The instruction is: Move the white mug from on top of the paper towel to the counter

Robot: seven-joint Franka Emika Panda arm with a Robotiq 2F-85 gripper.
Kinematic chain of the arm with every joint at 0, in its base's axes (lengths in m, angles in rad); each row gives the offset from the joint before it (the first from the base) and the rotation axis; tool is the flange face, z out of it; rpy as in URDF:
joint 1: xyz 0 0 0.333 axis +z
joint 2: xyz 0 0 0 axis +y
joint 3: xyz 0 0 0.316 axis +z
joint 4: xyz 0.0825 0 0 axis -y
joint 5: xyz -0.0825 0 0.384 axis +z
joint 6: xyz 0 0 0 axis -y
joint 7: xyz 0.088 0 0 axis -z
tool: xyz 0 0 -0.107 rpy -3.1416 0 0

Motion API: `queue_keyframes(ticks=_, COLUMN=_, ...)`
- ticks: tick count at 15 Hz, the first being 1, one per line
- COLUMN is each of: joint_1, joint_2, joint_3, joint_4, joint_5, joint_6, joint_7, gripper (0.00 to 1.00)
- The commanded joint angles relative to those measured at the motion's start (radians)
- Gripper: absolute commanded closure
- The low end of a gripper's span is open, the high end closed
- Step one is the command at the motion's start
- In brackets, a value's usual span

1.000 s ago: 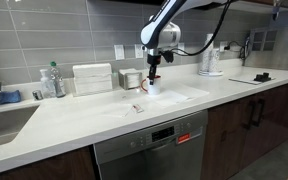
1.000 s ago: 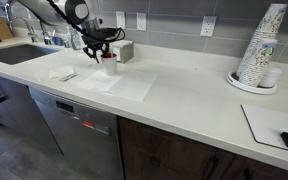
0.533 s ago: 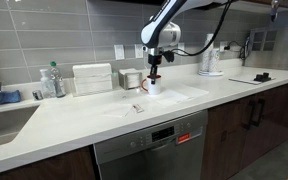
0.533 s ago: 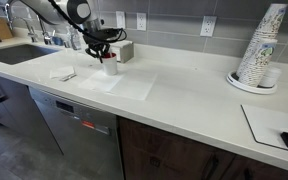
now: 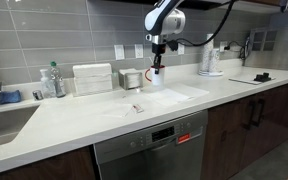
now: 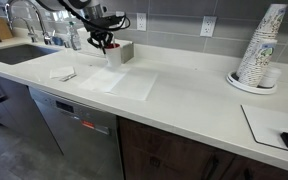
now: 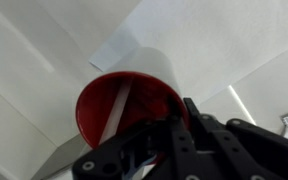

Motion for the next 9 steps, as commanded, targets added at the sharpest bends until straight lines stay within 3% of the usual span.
queue_keyframes(ticks=1, joint_1=-0.026, joint_2=-0.04, joint_3=-0.043, joint_4=0.019, joint_5=-0.01, joint_6=-0.011, joint_7=0.038, gripper=0.94)
queue_keyframes(ticks=9, joint_1=-0.15, joint_2=-0.041, joint_3=-0.126, joint_4=0.03, joint_5=0.063, joint_6=-0.018, joint_7=0.05, gripper=0.94)
